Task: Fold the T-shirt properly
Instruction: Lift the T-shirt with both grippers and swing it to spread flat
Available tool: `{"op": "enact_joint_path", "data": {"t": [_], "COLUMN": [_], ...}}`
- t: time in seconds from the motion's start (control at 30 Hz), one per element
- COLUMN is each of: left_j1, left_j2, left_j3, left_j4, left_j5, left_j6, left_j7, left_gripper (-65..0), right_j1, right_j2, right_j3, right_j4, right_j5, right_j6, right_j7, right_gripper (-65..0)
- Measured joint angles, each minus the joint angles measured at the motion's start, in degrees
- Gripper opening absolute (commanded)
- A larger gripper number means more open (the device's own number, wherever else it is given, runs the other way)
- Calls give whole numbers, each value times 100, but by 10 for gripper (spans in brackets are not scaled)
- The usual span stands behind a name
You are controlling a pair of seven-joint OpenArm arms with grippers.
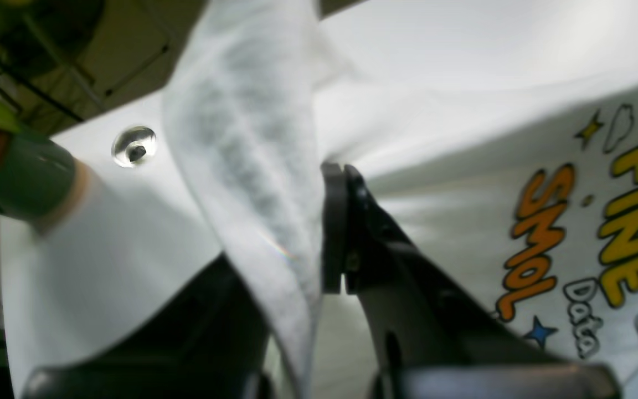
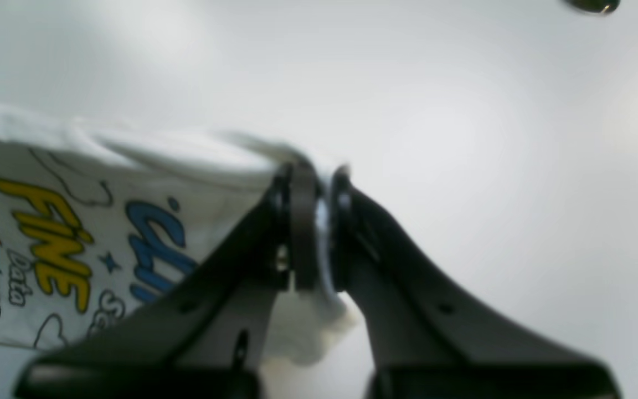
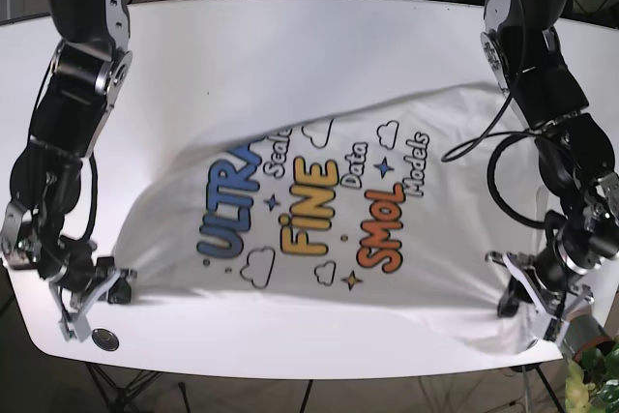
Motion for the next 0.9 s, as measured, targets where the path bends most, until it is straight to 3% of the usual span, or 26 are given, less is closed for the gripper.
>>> {"op": "enact_joint_path", "data": {"t": [0.2,0.3,0.5,0.67,0.9], "left_j1": [-999,-1519,-2337,-2332,-1753], "left_j2": [-85,-72,-79,-90,-85], "left_j3": [-28,-39,-48,-59,-63], "left_j4": [-140,-120,-85,192,730], "left_j5": [22,-35,-129,-85,-214], "left_j6": [197,291,297,295,223], "left_j7": [131,442,426,468,490], "left_gripper": [-650,-650,-650,-650,-650], "right_j1": [1143,1696,2778,3141,2505], "right_j2": [190,326,509,649,1060], "right_j3": [-470,-610,-772,-811,-739], "right_j4": [-354,-391,-391,-262,50], "right_j5": [76,166,103,219,796], "right_j6": [57,94,90,96,101], "right_j7": [35,-254,-647,-765,-896], "right_gripper": [-629,-629,-629,-629,-629]}}
